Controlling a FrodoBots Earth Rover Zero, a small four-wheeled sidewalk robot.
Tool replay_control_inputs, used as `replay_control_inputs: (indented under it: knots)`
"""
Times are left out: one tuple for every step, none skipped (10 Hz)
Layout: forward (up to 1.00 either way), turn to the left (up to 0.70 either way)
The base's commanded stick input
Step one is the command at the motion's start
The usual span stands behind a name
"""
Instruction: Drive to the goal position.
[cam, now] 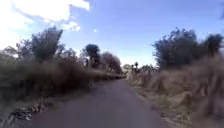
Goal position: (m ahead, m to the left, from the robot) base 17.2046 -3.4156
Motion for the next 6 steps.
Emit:
replay_control_inputs:
  knots:
    - [0.85, 0.00]
    - [0.85, 0.00]
    - [0.85, 0.00]
    - [0.85, 0.00]
    - [0.85, 0.00]
    - [0.85, 0.00]
